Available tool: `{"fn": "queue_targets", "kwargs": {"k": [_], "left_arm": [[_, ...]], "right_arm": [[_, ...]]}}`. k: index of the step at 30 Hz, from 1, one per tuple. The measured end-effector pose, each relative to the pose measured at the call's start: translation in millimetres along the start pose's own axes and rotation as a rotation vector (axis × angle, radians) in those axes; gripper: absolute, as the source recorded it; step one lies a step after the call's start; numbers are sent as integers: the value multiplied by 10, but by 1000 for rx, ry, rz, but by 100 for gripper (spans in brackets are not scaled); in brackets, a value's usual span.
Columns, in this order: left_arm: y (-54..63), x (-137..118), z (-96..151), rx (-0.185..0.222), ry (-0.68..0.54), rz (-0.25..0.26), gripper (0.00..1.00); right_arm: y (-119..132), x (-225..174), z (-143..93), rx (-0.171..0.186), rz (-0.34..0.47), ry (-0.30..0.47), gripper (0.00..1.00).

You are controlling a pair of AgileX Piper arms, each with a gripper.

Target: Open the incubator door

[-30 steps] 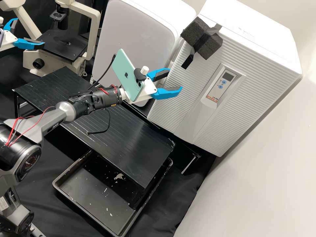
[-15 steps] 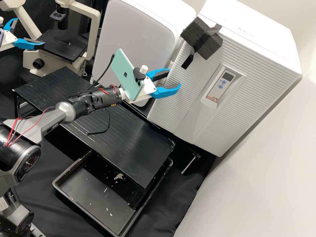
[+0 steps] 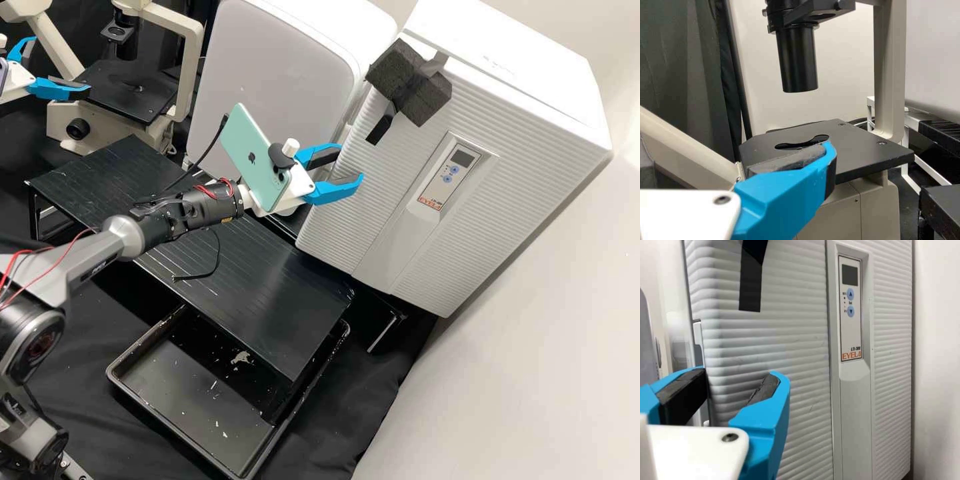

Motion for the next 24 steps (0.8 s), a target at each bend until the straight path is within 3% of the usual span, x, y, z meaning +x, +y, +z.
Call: {"fn": "queue_targets", "kwargs": {"k": [10, 14, 18, 19, 21, 22, 24], "left_arm": [[0, 0, 0, 0, 0, 0, 100], [0, 0, 0, 0, 0, 0, 100], [0, 0, 0, 0, 0, 0, 100], [0, 0, 0, 0, 0, 0, 100], [0, 0, 0, 0, 0, 0, 100], [0, 0, 0, 0, 0, 0, 100], [0, 0, 0, 0, 0, 0, 100]], "right_arm": [[295, -308, 73, 33, 6, 12, 0], [452, -535, 108, 92, 48, 5, 0], [599, -751, 127, 152, 141, -7, 0], [632, -798, 135, 168, 165, -14, 100], [689, -895, 141, 182, 206, -12, 100], [741, -958, 94, 182, 230, 23, 100], [778, -1017, 37, 163, 240, 71, 100]]}}
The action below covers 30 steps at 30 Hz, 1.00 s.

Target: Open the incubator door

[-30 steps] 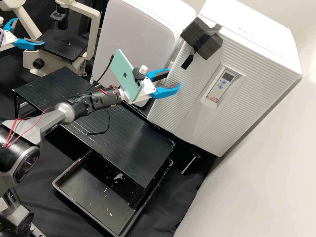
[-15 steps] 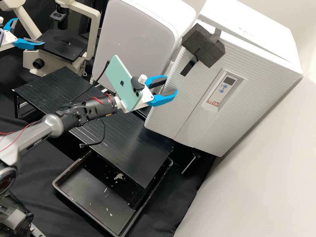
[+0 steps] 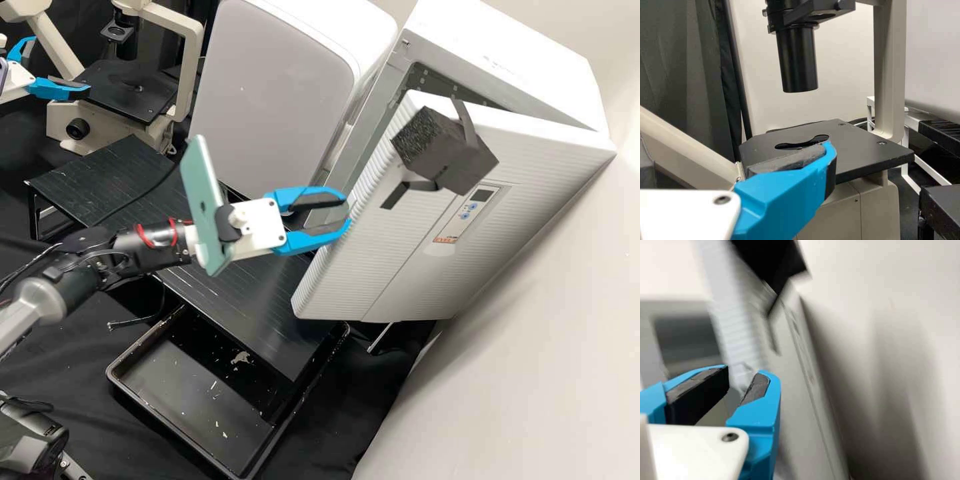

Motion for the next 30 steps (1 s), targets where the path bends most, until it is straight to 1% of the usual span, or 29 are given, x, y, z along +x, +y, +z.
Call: {"fn": "queue_targets", "kwargs": {"k": [1, 3, 6, 10, 11, 14, 17, 18, 19, 20, 22, 23, 24, 25, 26, 27, 28, 30], "left_arm": [[0, 0, 0, 0, 0, 0, 100], [0, 0, 0, 0, 0, 0, 100], [0, 0, 0, 0, 0, 0, 100], [0, 0, 0, 0, 0, 0, 100], [0, 0, 0, 0, 0, 0, 100], [0, 0, 0, 0, 0, 0, 100], [0, 0, 0, 0, 0, 0, 100], [0, 0, 0, 0, 0, 0, 100], [0, 0, 0, 0, 0, 0, 100], [0, 0, 0, 0, 0, 0, 100], [0, 0, 0, 0, 0, 0, 100], [0, 0, 0, 0, 0, 0, 100], [0, 0, 0, 0, 0, 0, 100], [0, 0, 0, 0, 0, 0, 100], [0, 0, 0, 0, 0, 0, 100], [0, 0, 0, 0, 0, 0, 100], [0, 0, 0, 0, 0, 0, 100], [0, 0, 0, 0, 0, 0, 100]], "right_arm": [[34, -32, -45, -7, 2, 35, 100], [61, -70, -77, -28, -2, 67, 100], [89, -104, -74, -48, -1, 82, 100], [112, -141, -51, -55, -4, 91, 100], [113, -140, -54, -52, -3, 96, 100], [99, -133, -73, -51, -16, 139, 100], [-14, -113, -37, -82, -54, 169, 100], [-61, -106, -15, -92, -66, 169, 100], [-120, -97, 16, -111, -80, 172, 100], [-178, -90, 45, -119, -98, 174, 100], [-333, -70, 142, -150, -143, 180, 100], [-412, -66, 202, -154, -172, 195, 100], [-510, -74, 287, -150, -218, 222, 100], [-562, -78, 337, -122, -244, 242, 100], [-620, -87, 398, -106, -273, 270, 100], [-669, -93, 444, -101, -296, 298, 100], [-707, -108, 492, -88, -318, 313, 100], [-769, -127, 563, -53, -345, 335, 100]]}}
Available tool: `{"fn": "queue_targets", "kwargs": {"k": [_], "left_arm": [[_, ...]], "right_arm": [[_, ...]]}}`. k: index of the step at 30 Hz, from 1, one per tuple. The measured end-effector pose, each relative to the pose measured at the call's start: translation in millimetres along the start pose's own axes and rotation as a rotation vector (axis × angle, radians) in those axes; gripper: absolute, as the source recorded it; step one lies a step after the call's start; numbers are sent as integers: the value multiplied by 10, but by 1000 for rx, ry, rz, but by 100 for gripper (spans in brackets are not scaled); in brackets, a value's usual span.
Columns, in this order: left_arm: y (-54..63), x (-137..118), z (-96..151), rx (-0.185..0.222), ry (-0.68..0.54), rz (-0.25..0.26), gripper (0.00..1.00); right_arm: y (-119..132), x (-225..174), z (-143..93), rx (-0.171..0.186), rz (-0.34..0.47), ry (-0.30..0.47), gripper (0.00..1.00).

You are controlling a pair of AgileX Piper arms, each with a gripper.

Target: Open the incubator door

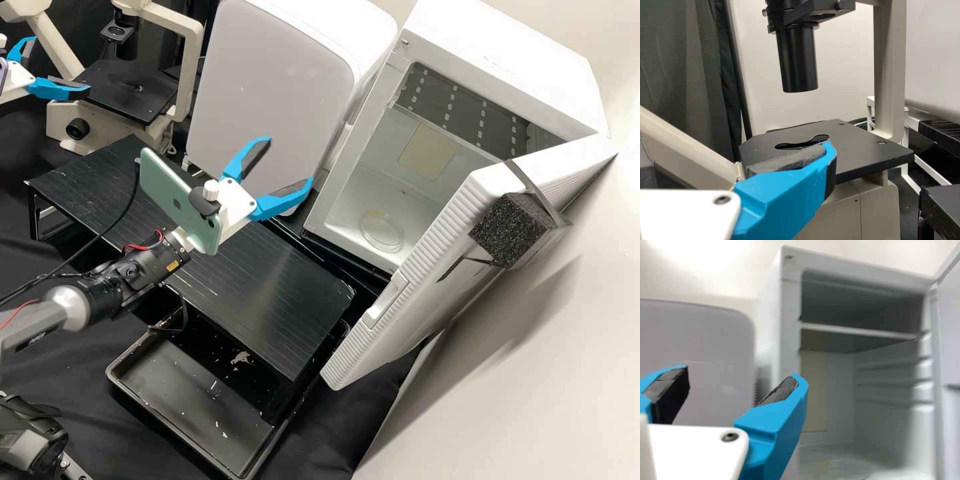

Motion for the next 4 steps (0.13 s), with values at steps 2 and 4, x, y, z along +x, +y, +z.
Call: {"fn": "queue_targets", "kwargs": {"k": [2, 4], "left_arm": [[0, 0, 0, 0, 0, 0, 100], [0, 0, 0, 0, 0, 0, 100]], "right_arm": [[-65, -15, 48, 21, -19, 24, 100], [-130, -31, 86, 37, -36, 39, 100]]}}
